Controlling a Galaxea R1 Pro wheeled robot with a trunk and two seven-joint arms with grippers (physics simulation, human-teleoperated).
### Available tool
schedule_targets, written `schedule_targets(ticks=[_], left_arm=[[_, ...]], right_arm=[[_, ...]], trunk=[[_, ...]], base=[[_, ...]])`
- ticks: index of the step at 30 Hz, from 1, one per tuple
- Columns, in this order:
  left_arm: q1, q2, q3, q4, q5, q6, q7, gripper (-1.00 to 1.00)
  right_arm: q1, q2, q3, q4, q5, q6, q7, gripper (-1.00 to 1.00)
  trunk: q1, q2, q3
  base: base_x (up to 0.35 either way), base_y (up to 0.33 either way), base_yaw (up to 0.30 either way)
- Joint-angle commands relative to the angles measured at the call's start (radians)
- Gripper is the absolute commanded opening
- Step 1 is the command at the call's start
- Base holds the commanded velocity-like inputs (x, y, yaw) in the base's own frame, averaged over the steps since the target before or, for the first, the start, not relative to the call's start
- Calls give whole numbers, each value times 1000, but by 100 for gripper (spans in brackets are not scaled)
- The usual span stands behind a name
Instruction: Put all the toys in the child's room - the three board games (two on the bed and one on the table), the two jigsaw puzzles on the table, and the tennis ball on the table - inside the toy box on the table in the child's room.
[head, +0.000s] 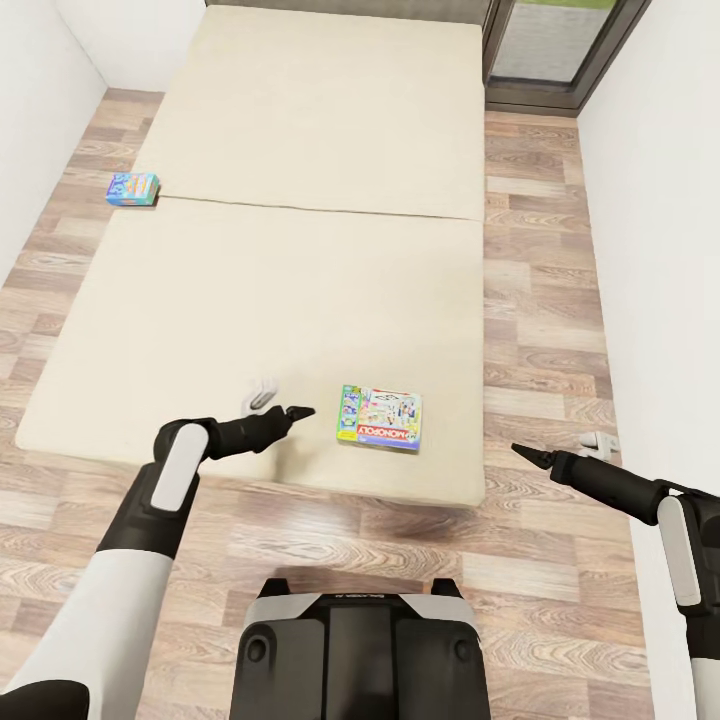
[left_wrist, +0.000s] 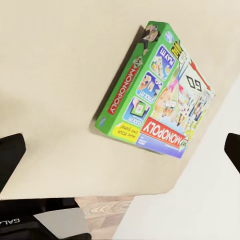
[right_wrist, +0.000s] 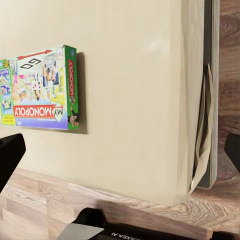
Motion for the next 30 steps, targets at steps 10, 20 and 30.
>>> schedule_targets(ticks=[10,20,30], left_arm=[[0,-1,1,41,3,-24,-1,100],[-5,-2,2,59,4,-40,-3,100],[-14,-2,2,62,5,-61,-4,100]], right_arm=[[-1,0,-1,0,0,5,3,100],[-1,0,0,0,0,5,3,100],[-1,0,0,0,0,5,3,100]], trunk=[[0,-1,-1],[0,-1,-1],[0,-1,-1]], base=[[0,0,0],[0,0,0],[0,0,0]])
